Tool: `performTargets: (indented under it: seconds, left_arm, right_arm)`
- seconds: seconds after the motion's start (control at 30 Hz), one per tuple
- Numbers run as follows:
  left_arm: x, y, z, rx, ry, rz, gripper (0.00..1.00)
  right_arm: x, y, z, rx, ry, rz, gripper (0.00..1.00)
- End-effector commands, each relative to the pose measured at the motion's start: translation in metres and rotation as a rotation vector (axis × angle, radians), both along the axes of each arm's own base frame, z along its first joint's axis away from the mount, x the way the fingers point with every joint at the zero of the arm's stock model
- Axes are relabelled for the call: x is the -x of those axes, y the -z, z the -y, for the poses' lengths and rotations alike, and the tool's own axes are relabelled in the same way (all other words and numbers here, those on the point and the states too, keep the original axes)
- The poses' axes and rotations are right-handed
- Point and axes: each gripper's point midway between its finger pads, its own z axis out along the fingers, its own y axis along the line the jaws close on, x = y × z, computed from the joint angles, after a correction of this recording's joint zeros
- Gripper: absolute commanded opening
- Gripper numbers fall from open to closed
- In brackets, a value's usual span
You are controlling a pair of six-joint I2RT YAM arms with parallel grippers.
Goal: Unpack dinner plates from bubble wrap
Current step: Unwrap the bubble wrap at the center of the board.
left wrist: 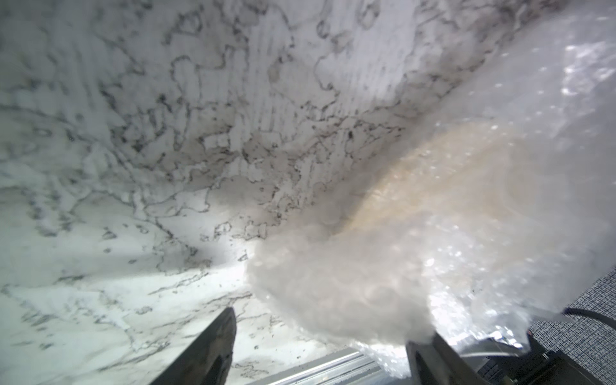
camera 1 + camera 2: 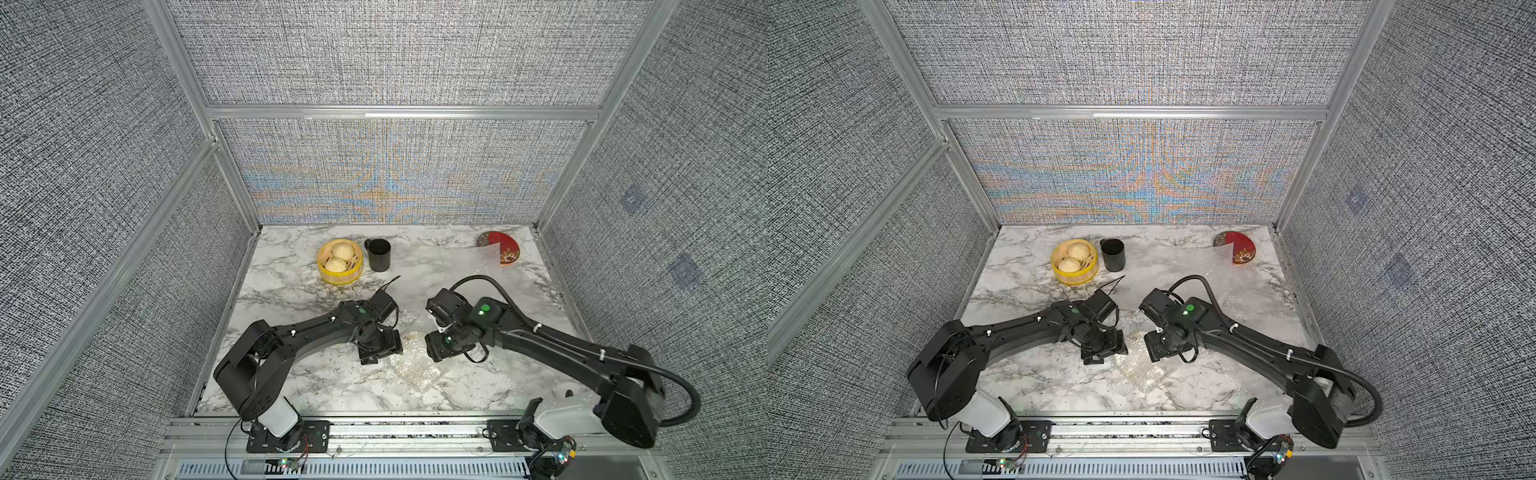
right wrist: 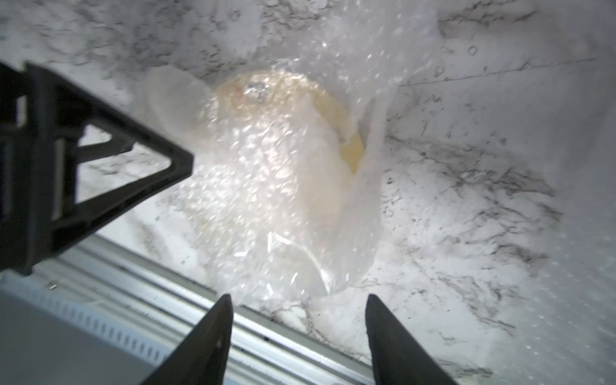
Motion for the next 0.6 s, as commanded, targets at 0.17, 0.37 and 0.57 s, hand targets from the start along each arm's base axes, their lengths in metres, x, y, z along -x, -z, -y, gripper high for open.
performTargets:
  seconds: [0.17,0.37,0.57]
  left_arm:
    - [-0.003,-0.058,0.024,0.098,0.110,0.136,0.78]
    - [0.004,-0.055,0.056,0.109,0.206,0.112,0.78]
    - [0.001,-0.028,0.069,0.084,0.219,0.073,0.77]
  right_arm:
    - [0.034,0.014,0.009,-0.315,0.165,-0.253,0.49]
    - [0.033,0.010,-0.008,-0.497,0.172,-0.315,0.47]
    - [0.029,0.028,-0.010,-0.482,0.182,-0.332,0.44]
